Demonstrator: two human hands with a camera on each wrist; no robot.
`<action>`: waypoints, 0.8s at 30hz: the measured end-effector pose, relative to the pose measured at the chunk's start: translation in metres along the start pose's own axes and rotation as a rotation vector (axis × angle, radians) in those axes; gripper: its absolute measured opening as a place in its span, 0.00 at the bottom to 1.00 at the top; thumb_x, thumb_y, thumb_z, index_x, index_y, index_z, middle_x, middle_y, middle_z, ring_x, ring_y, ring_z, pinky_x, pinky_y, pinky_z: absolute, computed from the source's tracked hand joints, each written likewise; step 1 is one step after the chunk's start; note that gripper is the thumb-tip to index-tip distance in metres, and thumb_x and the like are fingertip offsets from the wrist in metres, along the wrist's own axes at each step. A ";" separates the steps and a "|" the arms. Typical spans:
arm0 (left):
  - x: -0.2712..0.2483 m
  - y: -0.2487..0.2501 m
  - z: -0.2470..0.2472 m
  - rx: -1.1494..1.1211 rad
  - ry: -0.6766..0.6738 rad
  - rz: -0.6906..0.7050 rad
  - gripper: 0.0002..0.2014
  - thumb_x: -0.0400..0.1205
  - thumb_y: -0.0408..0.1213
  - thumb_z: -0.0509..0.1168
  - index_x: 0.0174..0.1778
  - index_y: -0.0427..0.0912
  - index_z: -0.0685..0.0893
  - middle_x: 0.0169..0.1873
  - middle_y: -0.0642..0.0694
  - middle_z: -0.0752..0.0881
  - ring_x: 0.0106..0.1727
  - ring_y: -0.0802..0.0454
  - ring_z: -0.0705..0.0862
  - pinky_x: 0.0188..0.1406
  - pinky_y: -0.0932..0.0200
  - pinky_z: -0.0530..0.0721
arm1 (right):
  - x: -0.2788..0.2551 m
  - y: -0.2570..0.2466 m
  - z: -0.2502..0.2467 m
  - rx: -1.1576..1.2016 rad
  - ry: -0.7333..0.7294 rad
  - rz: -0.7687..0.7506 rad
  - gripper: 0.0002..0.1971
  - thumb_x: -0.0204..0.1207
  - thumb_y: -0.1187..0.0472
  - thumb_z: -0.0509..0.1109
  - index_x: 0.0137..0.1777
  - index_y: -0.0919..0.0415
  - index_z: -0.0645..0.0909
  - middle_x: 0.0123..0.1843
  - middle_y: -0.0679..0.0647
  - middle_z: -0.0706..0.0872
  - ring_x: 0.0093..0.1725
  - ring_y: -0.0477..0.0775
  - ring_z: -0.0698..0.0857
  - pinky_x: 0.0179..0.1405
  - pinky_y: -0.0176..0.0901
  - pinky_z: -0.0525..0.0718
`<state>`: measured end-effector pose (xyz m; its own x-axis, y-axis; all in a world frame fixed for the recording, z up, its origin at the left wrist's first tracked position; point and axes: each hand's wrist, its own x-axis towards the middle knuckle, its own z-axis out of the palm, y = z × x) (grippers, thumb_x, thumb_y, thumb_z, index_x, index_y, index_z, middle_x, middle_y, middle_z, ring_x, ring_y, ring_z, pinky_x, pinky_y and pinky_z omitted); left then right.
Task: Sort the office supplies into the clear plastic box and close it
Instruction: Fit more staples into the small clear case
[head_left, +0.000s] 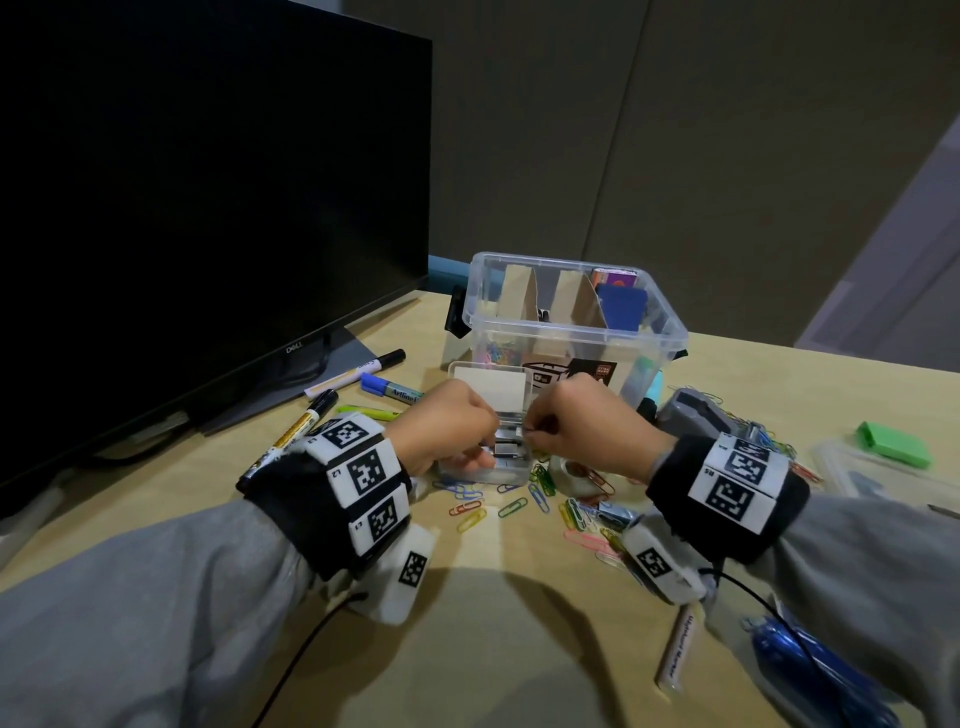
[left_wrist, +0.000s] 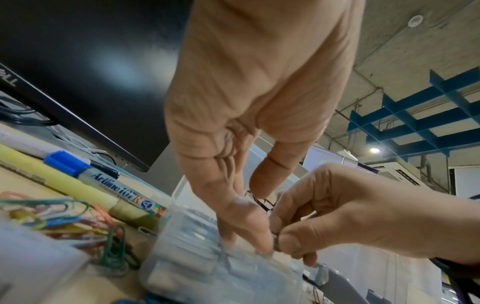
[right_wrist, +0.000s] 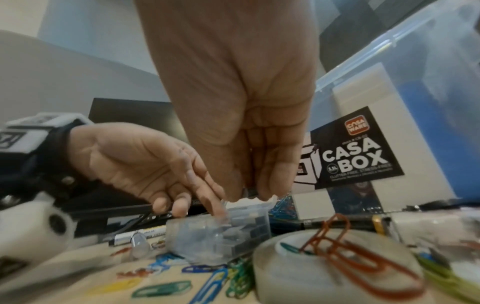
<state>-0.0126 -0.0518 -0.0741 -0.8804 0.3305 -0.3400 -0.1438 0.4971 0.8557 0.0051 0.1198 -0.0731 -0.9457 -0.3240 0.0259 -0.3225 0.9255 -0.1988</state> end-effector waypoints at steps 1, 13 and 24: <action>0.000 -0.001 -0.002 0.006 0.023 0.018 0.09 0.83 0.24 0.58 0.48 0.35 0.83 0.51 0.32 0.88 0.33 0.47 0.88 0.28 0.58 0.83 | 0.000 -0.003 0.000 -0.035 -0.015 -0.027 0.07 0.77 0.60 0.71 0.48 0.60 0.90 0.43 0.52 0.90 0.42 0.51 0.87 0.47 0.49 0.87; -0.010 -0.013 -0.029 0.514 0.084 0.171 0.06 0.79 0.34 0.69 0.48 0.45 0.90 0.35 0.58 0.83 0.36 0.60 0.80 0.28 0.67 0.74 | 0.013 -0.026 0.004 -0.276 -0.161 -0.132 0.09 0.79 0.54 0.69 0.54 0.50 0.90 0.51 0.50 0.87 0.54 0.53 0.82 0.47 0.46 0.83; -0.010 -0.013 -0.028 0.519 0.051 0.174 0.08 0.80 0.33 0.68 0.51 0.47 0.91 0.43 0.54 0.87 0.43 0.57 0.83 0.40 0.63 0.82 | 0.010 -0.021 -0.001 -0.228 -0.200 -0.282 0.15 0.82 0.62 0.65 0.62 0.46 0.86 0.53 0.49 0.83 0.56 0.51 0.76 0.51 0.50 0.81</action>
<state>-0.0145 -0.0839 -0.0710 -0.8940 0.4102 -0.1804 0.2362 0.7735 0.5881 0.0018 0.0976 -0.0678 -0.7997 -0.5821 -0.1469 -0.5899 0.8074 0.0119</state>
